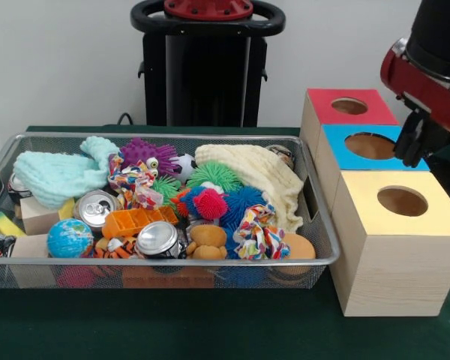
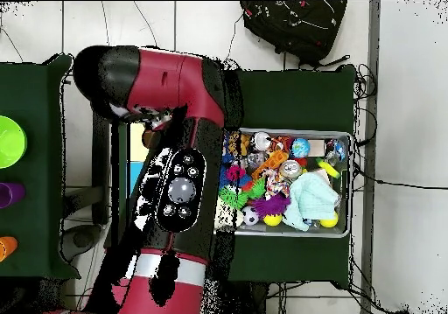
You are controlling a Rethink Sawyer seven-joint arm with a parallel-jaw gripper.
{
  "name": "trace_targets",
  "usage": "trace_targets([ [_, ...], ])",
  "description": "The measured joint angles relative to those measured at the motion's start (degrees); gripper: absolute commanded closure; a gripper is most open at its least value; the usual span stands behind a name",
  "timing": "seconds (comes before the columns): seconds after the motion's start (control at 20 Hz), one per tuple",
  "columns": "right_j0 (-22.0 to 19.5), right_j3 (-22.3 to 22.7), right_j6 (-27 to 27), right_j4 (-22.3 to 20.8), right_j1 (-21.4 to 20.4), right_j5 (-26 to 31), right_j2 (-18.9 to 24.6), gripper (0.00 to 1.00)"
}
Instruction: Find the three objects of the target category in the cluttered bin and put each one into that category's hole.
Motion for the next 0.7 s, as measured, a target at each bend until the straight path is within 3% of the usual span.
trace_targets([
  [0.3,-0.6,1.1,0.0,-1.1,-2.8,-0.3,-1.0,1.00],
  [0.55,-2.9,6.2,0.0,-4.5,-8.8,-4.1,-1.3,1.00],
  [0.6,-4.3,7.9,0.0,-5.5,-10.9,-6.8,-1.3,0.00],
  [0.7,-4.9,8.7,0.0,-5.9,-11.9,-8.3,-1.3,0.00],
])
